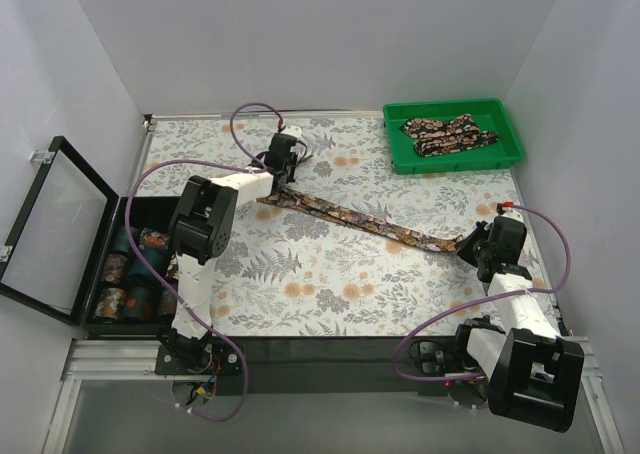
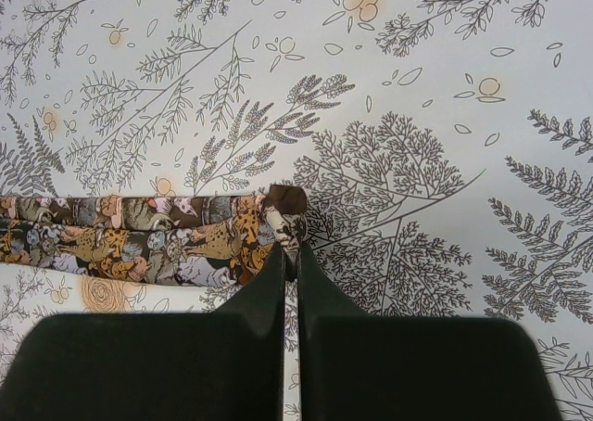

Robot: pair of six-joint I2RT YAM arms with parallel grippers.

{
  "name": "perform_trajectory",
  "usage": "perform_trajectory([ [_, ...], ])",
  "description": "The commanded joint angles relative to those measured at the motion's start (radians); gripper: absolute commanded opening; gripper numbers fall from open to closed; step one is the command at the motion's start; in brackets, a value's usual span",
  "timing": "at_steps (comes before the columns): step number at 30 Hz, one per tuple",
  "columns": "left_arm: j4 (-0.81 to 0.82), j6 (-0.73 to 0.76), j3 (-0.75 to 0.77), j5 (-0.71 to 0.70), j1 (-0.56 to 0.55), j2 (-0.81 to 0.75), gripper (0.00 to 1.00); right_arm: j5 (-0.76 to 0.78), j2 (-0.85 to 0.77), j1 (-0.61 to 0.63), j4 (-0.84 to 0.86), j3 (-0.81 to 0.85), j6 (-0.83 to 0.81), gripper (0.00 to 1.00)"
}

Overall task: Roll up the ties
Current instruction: Flatten the tie

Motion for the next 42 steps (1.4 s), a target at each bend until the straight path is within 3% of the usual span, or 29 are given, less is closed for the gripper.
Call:
perform_trajectory([
  [1, 0.059, -0.155, -0.076, -0.098, 0.06, -0.176, 0.04, -0.007, 0.003, -0.004, 0.029, 0.0, -0.002, 0.01],
  [12, 0.275, -0.456, -0.402, -0.035, 0.172, -0.391, 0.07, -0.002, 0.005, -0.004, 0.035, -0.006, 0.0, 0.01],
  [18, 0.329, -0.597, -0.503, 0.0, 0.22, -0.423, 0.25, 0.01, 0.003, -0.004, 0.035, -0.007, 0.007, 0.01],
  [23, 0.343, -0.671, -0.56, -0.011, 0.241, -0.458, 0.31, 0.025, -0.006, -0.004, 0.031, -0.006, 0.01, 0.01],
  [31, 0.32, -0.665, -0.557, 0.049, 0.243, -0.507, 0.5, 0.079, -0.024, -0.004, 0.006, 0.008, 0.026, 0.02],
  [36, 0.254, -0.688, -0.583, 0.098, 0.241, -0.584, 0.56, 0.197, -0.038, -0.008, -0.058, 0.025, 0.055, 0.15],
  [39, 0.208, -0.711, -0.609, 0.123, 0.231, -0.635, 0.57, 0.265, -0.046, -0.014, -0.101, 0.046, 0.064, 0.37],
  [42, 0.141, -0.728, -0.629, 0.167, 0.217, -0.688, 0.6, 0.297, -0.075, -0.016, -0.135, 0.073, 0.053, 0.44],
])
